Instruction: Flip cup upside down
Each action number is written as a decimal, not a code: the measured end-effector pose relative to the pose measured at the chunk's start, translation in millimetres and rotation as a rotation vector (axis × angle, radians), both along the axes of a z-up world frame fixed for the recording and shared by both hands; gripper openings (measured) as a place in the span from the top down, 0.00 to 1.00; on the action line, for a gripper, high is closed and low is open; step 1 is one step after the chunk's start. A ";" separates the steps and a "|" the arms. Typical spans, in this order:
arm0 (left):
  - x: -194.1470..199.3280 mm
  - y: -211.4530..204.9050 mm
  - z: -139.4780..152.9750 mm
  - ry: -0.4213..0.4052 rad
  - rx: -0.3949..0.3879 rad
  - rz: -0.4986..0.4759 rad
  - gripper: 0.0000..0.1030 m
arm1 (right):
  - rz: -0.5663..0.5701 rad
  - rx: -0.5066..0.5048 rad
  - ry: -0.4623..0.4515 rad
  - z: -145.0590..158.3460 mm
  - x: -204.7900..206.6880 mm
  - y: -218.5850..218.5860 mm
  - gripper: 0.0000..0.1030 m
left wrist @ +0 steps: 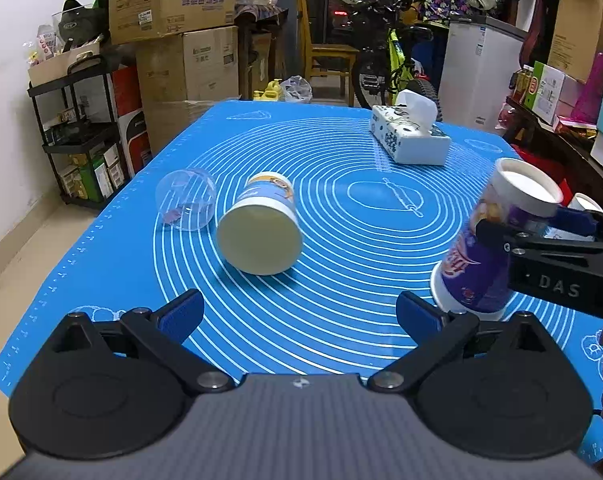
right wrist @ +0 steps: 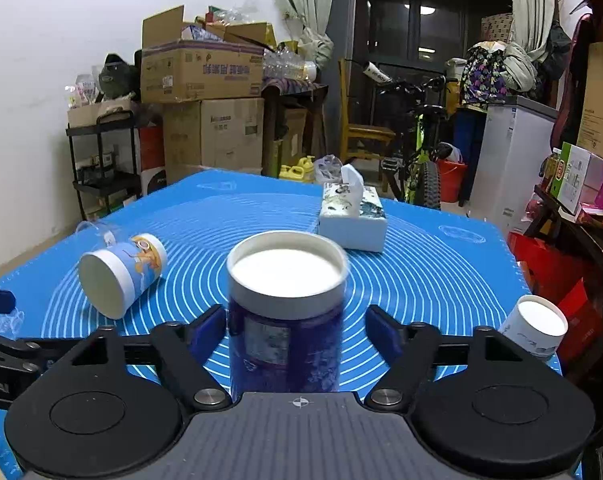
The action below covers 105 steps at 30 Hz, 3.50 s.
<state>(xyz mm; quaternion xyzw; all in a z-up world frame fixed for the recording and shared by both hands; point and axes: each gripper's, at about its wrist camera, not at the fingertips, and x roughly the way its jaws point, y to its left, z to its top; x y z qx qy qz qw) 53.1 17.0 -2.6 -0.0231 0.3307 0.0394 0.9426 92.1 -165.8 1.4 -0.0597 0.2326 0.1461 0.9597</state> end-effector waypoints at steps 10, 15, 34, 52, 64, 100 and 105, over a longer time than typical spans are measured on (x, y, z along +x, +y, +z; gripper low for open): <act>-21.5 -31.8 7.7 0.004 0.016 -0.087 0.02 | -0.037 0.013 0.050 13.9 -60.2 -40.5 0.07; -35.4 -50.9 10.1 0.011 0.035 -0.123 0.02 | -0.068 0.036 0.108 12.3 -86.9 -64.6 0.07; -62.9 -76.8 4.2 0.052 0.082 -0.170 0.02 | -0.082 -0.001 0.148 10.8 -107.1 -82.3 0.07; -61.9 -78.0 1.3 0.063 0.090 -0.176 0.02 | -0.090 -0.006 0.169 5.0 -105.4 -84.8 0.07; -61.8 -78.5 -0.5 0.064 0.091 -0.177 0.02 | -0.092 -0.010 0.172 4.7 -104.8 -84.9 0.07; -61.2 -79.0 -5.6 0.067 0.097 -0.179 0.02 | -0.099 -0.017 0.190 -2.4 -103.5 -90.2 0.06; -61.1 -79.5 -5.7 0.069 0.098 -0.180 0.02 | -0.099 -0.017 0.191 -3.1 -103.7 -91.0 0.06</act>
